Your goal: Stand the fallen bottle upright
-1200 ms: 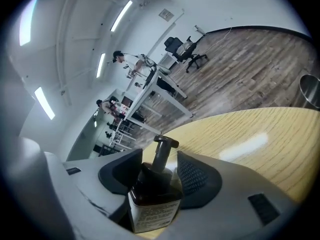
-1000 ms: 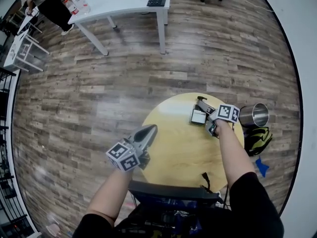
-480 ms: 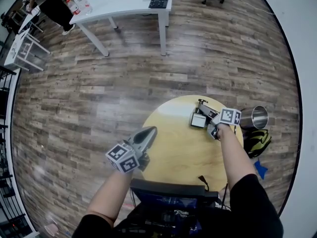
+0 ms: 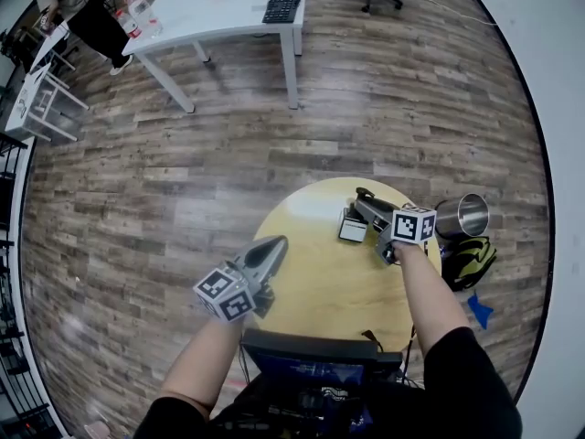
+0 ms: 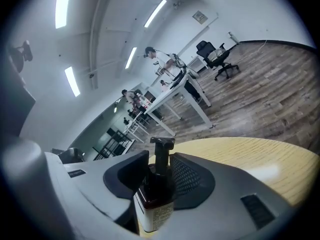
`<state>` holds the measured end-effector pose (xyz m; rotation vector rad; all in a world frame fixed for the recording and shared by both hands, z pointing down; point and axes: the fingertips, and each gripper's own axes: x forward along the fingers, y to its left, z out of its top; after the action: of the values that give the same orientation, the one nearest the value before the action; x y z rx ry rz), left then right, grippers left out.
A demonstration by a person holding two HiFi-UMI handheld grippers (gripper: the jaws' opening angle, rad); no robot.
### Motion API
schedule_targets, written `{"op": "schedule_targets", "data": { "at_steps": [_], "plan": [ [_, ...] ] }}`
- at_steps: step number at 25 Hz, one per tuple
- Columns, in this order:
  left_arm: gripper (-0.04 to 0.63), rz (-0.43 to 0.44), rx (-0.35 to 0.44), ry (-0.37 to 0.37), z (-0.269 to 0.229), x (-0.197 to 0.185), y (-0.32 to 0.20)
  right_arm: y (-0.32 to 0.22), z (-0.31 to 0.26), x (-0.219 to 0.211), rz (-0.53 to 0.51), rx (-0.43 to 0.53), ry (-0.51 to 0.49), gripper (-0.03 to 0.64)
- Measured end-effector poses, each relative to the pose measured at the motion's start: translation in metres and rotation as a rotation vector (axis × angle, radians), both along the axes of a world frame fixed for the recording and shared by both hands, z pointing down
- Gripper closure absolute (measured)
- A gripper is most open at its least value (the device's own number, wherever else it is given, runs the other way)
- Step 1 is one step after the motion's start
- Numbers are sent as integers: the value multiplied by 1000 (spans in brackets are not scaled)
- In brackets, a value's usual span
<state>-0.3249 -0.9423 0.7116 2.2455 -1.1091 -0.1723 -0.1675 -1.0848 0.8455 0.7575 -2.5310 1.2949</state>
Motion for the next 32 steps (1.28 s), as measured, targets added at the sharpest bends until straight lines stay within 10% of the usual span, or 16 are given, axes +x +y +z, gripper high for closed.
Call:
{"op": "schedule_targets", "data": {
  "at_steps": [32],
  "plan": [
    [572, 20, 30, 6, -25, 34, 56, 117, -33, 3, -164, 564, 242, 523]
  ]
}}
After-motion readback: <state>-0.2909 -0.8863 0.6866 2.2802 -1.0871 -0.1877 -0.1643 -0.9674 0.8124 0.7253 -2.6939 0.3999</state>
